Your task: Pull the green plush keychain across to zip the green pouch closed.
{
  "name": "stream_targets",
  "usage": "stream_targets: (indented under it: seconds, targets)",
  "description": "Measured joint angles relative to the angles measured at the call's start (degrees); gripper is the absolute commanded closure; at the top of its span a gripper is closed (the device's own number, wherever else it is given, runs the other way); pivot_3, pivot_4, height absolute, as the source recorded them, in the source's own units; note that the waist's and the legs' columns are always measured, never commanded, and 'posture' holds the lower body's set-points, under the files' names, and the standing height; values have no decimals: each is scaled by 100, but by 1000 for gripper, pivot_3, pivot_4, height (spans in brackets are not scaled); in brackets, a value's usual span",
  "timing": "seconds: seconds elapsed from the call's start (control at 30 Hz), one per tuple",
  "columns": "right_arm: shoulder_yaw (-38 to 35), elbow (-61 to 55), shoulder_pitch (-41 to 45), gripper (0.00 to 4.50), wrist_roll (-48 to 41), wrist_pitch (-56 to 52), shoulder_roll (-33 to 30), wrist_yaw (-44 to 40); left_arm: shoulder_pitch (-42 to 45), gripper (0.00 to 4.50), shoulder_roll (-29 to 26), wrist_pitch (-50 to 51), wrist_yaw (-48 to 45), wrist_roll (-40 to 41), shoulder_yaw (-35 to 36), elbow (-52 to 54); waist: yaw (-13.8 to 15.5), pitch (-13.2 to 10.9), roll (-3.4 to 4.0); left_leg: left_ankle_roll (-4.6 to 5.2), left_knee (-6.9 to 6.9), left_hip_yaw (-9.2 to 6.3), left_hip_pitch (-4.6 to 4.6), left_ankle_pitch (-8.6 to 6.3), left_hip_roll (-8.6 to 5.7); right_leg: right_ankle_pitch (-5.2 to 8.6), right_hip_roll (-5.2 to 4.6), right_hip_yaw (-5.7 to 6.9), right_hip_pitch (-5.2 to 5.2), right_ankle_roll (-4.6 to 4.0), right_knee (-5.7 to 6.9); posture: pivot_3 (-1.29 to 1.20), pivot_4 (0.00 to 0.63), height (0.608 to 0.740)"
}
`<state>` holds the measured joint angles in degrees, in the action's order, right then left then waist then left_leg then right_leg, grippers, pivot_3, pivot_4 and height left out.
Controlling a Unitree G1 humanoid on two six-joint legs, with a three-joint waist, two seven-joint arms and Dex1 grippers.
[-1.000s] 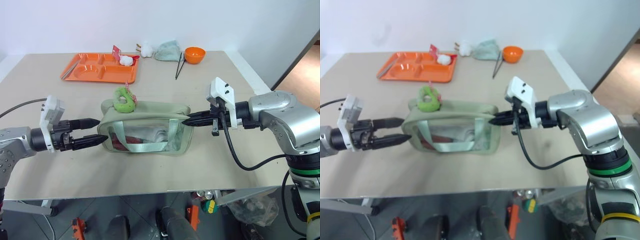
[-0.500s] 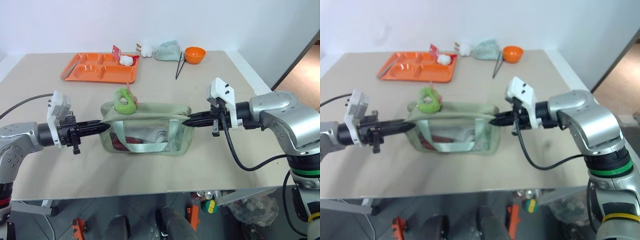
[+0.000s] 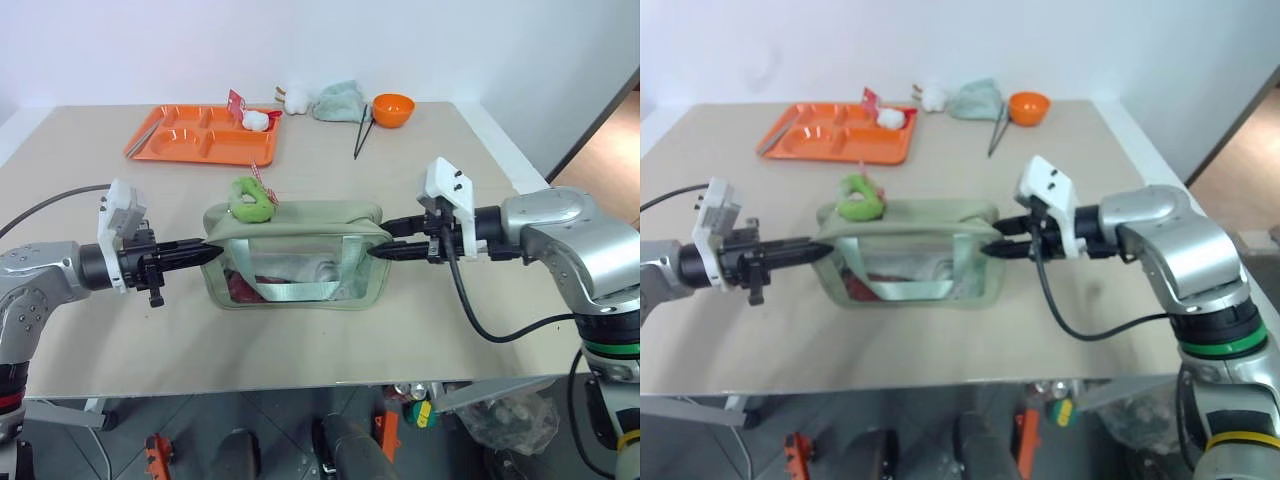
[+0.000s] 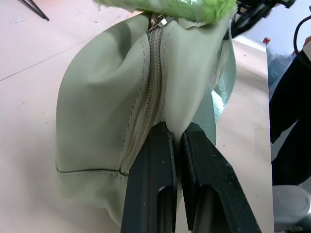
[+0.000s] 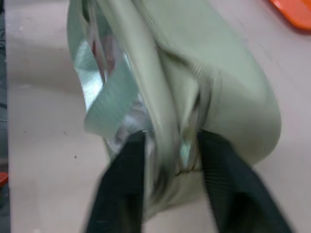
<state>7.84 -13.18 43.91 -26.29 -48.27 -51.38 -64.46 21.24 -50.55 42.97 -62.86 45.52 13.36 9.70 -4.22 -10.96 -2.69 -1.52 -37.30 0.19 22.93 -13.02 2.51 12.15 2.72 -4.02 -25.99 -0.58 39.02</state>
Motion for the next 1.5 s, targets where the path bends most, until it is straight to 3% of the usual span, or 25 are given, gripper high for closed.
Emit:
stream_targets:
  seconds: [0.17, 0.33, 0.43, 0.57, 0.8, 1.03, 1.5]
  targets:
    - [-358, 178, -174, 34, -42, 211, -571, -347, 36, 4500, 8, 7, 5, 1, -6, 7, 8, 0, 0, 1, -2, 2, 6, -2, -5, 0, -4, -2, -5, 1, -3, 0, 150, 740]
    - [-607, 690, -21, 34, 23, 464, -721, -357, 47, 4500, 8, 7, 6, -4, -6, 3, -12, -2, 2, 1, -5, 5, 2, -2, -4, -3, -2, -5, -5, 2, 0, 0, 150, 740]
    - [-919, 1027, 1004, 34, -144, 353, 73, 212, 86, 4500, 7, 8, 6, -7, -8, -4, -62, -7, 11, 0, -5, 16, -3, 0, 4, -20, 10, -14, -12, -7, 3, 0, 150, 740]
    - [-978, 730, 1606, 34, -608, -54, 681, 506, 105, 4500, 12, 28, 14, -8, -23, 30, -23, -6, 10, 0, -3, -8, 6, 1, 11, -14, 17, -2, -10, -17, 3, 0, 150, 740]
    - [-53, 425, 2125, 34, -633, -279, 1627, 754, 253, 4500, 18, 72, 71, -33, -108, -25, -3, -7, 11, 1, -6, -5, 35, 0, 8, -12, 6, 5, -31, -16, 1, 0, 150, 740]
    - [643, 921, 2459, 34, -88, -239, 2289, 1007, 270, 4500, 37, 69, 115, -54, -128, -38, -4, -6, 11, 1, -11, -7, 35, 0, 10, -14, 7, 9, -31, -15, 3, 0, 150, 740]
    - [1076, 1039, 2718, 34, 180, -280, 2743, 849, 273, 4500, 115, 48, 119, -65, -156, -60, -3, -6, 10, 1, -11, -10, 37, 0, 10, -14, 6, 13, -31, -16, 3, 0, 150, 740]
